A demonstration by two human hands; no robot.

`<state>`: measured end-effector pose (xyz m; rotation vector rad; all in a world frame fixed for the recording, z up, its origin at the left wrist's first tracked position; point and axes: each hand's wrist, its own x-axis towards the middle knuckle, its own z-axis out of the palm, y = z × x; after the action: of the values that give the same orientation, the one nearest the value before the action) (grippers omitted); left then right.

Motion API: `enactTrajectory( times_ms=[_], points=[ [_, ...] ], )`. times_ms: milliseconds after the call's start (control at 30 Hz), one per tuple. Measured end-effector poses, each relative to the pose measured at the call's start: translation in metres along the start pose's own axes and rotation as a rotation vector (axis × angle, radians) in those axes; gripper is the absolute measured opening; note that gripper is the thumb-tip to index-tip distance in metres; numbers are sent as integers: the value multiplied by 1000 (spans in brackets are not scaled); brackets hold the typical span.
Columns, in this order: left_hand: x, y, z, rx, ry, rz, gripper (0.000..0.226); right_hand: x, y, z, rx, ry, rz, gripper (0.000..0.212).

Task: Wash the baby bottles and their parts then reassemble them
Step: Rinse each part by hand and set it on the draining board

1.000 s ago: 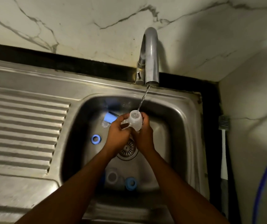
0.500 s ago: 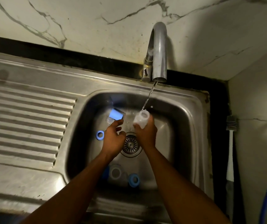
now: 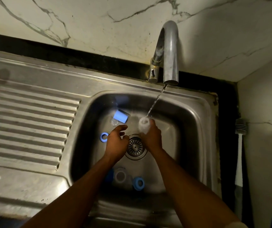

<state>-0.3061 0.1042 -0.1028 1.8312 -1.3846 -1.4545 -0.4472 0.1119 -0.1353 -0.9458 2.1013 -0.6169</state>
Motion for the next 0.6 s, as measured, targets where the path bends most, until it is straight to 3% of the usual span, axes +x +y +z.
enactTrajectory(
  times_ms=[167, 300, 400, 467, 600],
  points=[
    [0, -2, 2, 38, -47, -7, 43, -4, 11, 0, -32, -58, 35, 58],
    [-1, -1, 4, 61, -88, -30, 42, 3, 3, -3, -9, -181, 236, 59],
    [-3, 5, 6, 20, -109, -6, 47, 10, -11, -11, 456, -358, 517, 41],
    [-5, 10, 9, -51, -151, 63, 55, 17, -21, -21, 778, -396, 596, 35],
    [0, 29, 20, -67, -245, 243, 72, 28, -33, -31, 959, -421, 633, 31]
  ],
)
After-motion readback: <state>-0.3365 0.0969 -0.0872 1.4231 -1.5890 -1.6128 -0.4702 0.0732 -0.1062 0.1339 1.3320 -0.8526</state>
